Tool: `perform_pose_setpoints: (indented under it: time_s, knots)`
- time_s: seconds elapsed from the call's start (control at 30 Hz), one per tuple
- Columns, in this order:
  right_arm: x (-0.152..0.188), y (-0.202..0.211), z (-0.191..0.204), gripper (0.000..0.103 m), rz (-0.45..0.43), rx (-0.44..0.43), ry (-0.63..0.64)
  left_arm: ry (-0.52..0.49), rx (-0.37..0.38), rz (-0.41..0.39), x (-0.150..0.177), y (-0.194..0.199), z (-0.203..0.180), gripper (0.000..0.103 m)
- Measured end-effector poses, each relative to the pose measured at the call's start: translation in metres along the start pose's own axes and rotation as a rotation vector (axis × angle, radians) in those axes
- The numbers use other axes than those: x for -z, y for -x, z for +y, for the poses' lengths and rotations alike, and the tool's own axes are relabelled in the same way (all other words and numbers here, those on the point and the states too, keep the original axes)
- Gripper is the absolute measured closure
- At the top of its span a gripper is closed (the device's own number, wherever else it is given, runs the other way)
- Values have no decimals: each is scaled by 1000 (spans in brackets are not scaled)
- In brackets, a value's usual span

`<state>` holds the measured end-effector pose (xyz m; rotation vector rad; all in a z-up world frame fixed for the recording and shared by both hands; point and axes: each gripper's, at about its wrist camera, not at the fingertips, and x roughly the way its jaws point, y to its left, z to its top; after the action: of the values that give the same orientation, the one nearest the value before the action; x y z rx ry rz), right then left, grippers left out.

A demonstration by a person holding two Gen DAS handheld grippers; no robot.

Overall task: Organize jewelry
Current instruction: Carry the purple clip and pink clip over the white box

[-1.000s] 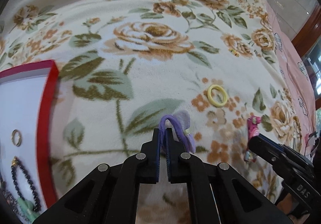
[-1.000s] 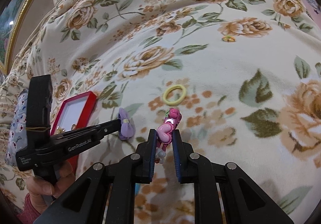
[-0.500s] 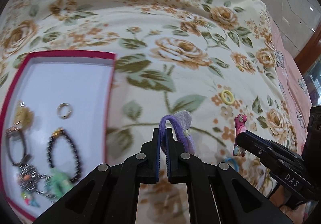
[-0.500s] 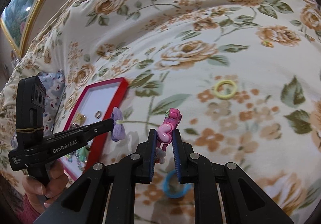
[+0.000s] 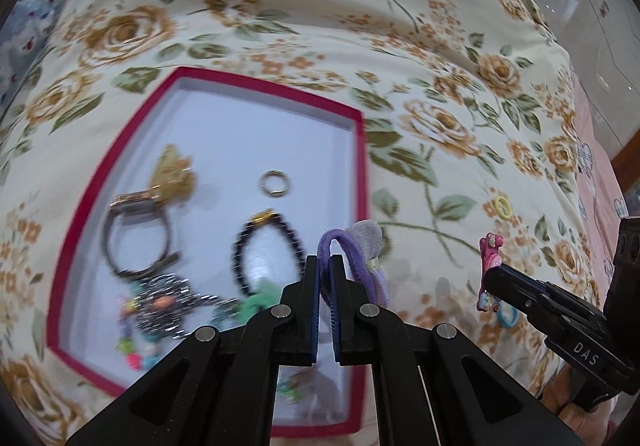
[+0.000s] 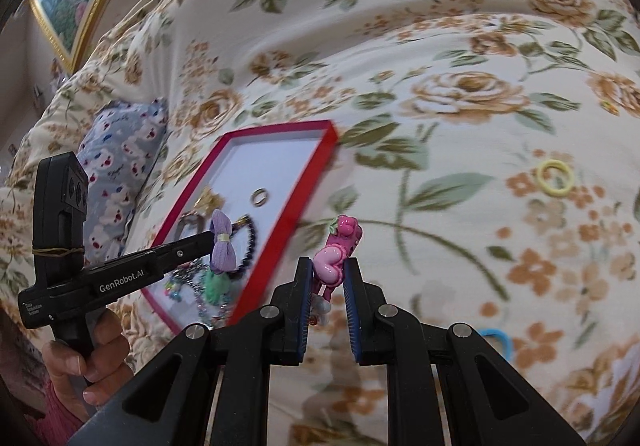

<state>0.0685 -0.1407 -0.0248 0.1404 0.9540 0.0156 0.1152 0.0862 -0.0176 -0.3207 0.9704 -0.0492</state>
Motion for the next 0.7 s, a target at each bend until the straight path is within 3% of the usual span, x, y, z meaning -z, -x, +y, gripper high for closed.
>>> perform_pose_setpoints:
  time_s: [0.7]
  knots:
    - [9,-53,94,88,103,-111,181,180,-85,-33,34,56,88,100]
